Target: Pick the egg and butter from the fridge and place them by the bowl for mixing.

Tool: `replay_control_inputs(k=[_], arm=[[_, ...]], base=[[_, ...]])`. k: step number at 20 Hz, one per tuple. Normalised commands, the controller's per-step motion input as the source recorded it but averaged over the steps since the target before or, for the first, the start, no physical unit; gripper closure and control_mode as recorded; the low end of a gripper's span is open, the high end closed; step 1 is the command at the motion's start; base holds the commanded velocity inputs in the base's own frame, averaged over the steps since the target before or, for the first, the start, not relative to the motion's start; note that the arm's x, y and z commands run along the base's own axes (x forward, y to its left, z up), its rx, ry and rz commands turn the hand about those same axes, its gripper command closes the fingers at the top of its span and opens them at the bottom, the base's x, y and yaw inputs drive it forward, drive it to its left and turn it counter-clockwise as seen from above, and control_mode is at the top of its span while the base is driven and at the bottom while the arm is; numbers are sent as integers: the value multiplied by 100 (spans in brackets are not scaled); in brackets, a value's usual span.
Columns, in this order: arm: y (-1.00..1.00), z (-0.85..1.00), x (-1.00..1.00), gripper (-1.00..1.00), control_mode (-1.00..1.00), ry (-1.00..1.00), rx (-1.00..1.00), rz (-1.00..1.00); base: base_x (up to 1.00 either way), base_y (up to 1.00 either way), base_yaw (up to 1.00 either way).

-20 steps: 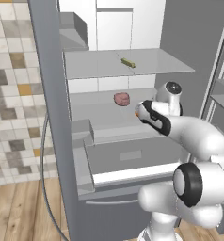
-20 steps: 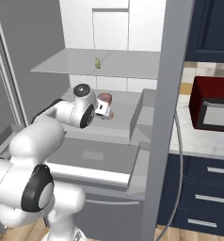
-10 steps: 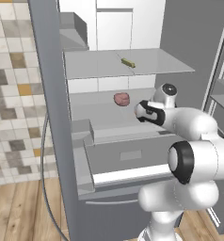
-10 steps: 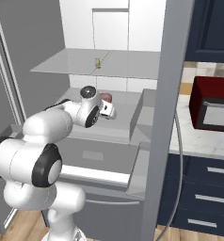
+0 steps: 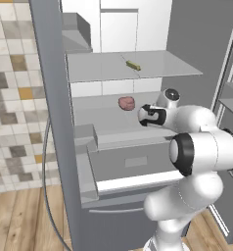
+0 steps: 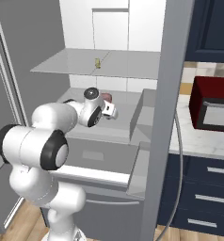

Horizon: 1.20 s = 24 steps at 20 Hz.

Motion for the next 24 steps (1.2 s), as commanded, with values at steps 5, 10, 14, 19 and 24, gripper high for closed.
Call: replay_control_inputs(k=[5, 10, 14, 19, 24], arm=[[-1, -23, 35, -100, -100, 0, 0, 0], [-3, -25, 32, -100, -100, 0, 0, 0], [-5, -16, 34, -100, -100, 0, 0, 0], [-5, -14, 34, -100, -100, 0, 0, 0], [-1, -14, 39, -100, -100, 0, 0, 0]], base=[[0, 0, 0], [0, 0, 0], [0, 0, 0], [0, 0, 0], [0, 0, 0]])
